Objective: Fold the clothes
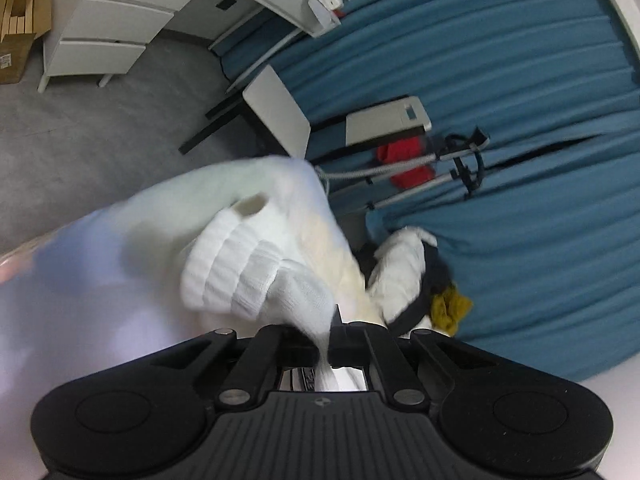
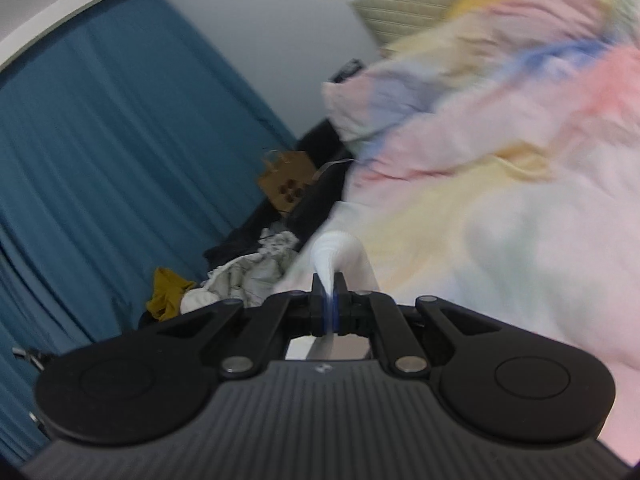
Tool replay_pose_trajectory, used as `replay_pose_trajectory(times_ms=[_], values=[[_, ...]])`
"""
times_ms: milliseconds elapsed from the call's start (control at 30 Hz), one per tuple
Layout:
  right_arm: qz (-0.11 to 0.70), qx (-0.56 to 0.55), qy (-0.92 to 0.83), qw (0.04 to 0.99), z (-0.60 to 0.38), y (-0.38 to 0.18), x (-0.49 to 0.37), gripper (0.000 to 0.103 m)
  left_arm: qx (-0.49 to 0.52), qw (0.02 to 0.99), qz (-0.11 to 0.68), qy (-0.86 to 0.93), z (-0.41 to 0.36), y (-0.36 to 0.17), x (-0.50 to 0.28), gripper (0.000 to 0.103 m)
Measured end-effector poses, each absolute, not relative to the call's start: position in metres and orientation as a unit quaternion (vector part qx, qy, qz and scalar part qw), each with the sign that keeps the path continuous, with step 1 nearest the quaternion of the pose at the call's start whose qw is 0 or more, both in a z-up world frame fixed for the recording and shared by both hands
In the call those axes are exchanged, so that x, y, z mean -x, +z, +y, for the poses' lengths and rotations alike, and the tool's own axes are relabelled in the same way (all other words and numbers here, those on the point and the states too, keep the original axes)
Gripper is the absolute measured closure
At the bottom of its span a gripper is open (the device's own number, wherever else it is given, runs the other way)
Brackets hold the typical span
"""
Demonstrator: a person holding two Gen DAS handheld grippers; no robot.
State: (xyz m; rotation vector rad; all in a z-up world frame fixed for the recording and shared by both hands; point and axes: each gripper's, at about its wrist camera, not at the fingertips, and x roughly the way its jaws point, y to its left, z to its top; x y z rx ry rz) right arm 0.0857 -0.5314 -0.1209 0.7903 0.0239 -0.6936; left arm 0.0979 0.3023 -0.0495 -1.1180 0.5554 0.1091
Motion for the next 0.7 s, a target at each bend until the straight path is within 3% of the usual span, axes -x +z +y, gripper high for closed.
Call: replay_pose_trajectory(times_ms=[233, 400, 567, 700], values=[[0.088, -0.288, -0.329, 0.895, -0.549, -0.112, -0.261, 0.098, 0.497, 0.816, 0.275, 0.104, 0.295, -0.073, -0.279, 0.1], [0.143, -0.243, -0.325, 0.903, -0.556, -0.15, -0.368, 0.097, 0.453, 0.818, 0.323, 0.144, 0.293, -0.111, -0.4, 0.1], [0.182, -0.212, -0.311, 0.908, -0.557, -0.195, -0.42, 0.096, 0.414, 0.827, 0.349, 0.153, 0.287, -0.146, -0.454, 0.097], [0.162, -0.248, -0.275, 0.915, -0.563, -0.204, -0.413, 0.083, 0.404, 0.838, 0.344, 0.125, 0.286, -0.148, -0.441, 0.084]])
